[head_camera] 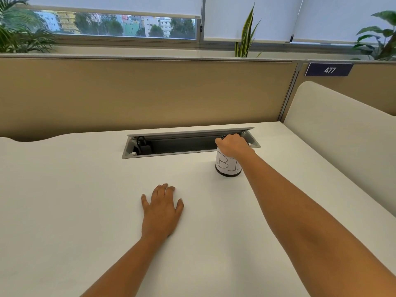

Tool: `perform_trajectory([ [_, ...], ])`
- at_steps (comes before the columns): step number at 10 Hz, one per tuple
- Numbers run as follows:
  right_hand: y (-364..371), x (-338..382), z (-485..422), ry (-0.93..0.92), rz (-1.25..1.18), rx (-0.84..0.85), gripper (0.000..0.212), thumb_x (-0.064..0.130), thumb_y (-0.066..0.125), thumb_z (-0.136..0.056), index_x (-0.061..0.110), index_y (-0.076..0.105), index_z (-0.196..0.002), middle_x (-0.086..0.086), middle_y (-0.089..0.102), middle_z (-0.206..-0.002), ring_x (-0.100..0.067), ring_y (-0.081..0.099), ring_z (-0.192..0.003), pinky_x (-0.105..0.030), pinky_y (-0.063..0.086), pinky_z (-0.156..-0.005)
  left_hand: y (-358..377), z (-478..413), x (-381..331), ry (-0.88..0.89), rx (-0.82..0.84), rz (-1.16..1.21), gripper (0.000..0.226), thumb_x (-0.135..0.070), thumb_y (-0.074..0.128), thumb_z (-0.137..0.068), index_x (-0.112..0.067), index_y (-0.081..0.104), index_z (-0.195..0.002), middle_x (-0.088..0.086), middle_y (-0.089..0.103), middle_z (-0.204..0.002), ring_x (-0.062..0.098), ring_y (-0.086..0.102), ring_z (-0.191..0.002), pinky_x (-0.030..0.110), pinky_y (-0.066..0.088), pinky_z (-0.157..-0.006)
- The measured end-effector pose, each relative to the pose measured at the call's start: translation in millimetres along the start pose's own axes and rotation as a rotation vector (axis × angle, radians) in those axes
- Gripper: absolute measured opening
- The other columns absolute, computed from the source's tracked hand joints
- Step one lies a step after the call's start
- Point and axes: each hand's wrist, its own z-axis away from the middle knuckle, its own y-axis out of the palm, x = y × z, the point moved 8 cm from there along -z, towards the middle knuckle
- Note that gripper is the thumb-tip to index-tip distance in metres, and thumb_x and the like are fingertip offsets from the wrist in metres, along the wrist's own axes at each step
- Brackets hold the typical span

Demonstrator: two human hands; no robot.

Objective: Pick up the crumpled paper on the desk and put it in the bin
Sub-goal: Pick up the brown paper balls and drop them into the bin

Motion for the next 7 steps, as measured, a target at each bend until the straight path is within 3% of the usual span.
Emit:
perform_trajectory([
  [1,-4,2,9,-0.040,-0.027,-0.127,0.026,0.015,0.043,-0.096,0.001,0.050,-0.116,-0.020,0.057,-0.098,-0.034,0.057,-0.101,-0.037,0.048,-0.078,0,0,0,0.001,-0.003,0.010,0.043,-0.037,0.033,-0.095,-0.020,0.034,-0.134,0.000,0.030,-0.148,0.015,0.021,-0.141,0.050,0.009,-0.116],
  [2,-8,7,18,-0.046,0.006,-0.227,0.041,0.029,0.033,-0.099,-0.002,0.060,-0.092,-0.019,0.061,-0.089,-0.032,0.061,-0.094,-0.038,0.049,-0.077,0,0,0,0.002,-0.004,0.005,0.043,-0.037,0.034,-0.095,-0.020,0.034,-0.134,0.000,0.030,-0.148,0.015,0.021,-0.140,0.050,0.009,-0.116],
  [3,-9,10,25,-0.070,0.016,-0.302,0.044,0.029,0.035,-0.098,-0.002,0.065,-0.087,-0.019,0.068,-0.090,-0.030,0.063,-0.087,-0.039,0.050,-0.079,0,0,0,0.001,-0.007,0.011,0.043,-0.036,0.034,-0.095,-0.020,0.034,-0.134,0.000,0.030,-0.148,0.016,0.022,-0.140,0.051,0.009,-0.116],
  [4,-11,9,29,-0.120,0.022,-0.346,0.038,0.025,0.037,-0.098,0.002,0.058,-0.076,-0.017,0.064,-0.082,-0.026,0.054,-0.075,-0.037,0.050,-0.080,0,0,0,0.003,-0.007,-0.005,0.043,-0.037,0.033,-0.095,-0.020,0.034,-0.134,0.000,0.030,-0.148,0.015,0.022,-0.140,0.051,0.009,-0.116],
  [5,-14,11,37,-0.175,-0.021,-0.445,0.033,0.019,0.045,-0.094,-0.002,0.064,-0.078,-0.017,0.067,-0.083,-0.028,0.058,-0.075,-0.039,0.050,-0.075,0,0,0,0.003,-0.005,-0.005,0.043,-0.037,0.033,-0.095,-0.020,0.034,-0.135,0.000,0.030,-0.148,0.014,0.021,-0.140,0.051,0.009,-0.116],
  [6,-21,20,60,-0.320,0.079,-0.698,0.014,0.012,0.066,-0.077,0.003,0.069,-0.067,-0.010,0.069,-0.067,-0.029,0.063,-0.063,-0.032,0.052,-0.056,1,1,-1,0.006,0.008,-0.007,0.045,-0.037,0.032,-0.095,-0.020,0.032,-0.136,0.000,0.028,-0.150,0.014,0.019,-0.142,0.050,0.008,-0.116],
  [7,-11,29,84,-0.419,0.113,-0.785,0.005,0.013,0.068,-0.072,0.008,0.071,-0.072,-0.003,0.072,-0.075,-0.024,0.064,-0.068,-0.030,0.051,-0.060,0,3,0,0.007,0.004,-0.010,0.046,-0.036,0.032,-0.095,-0.020,0.031,-0.138,0.000,0.026,-0.151,0.014,0.018,-0.142,0.049,0.007,-0.117],
])
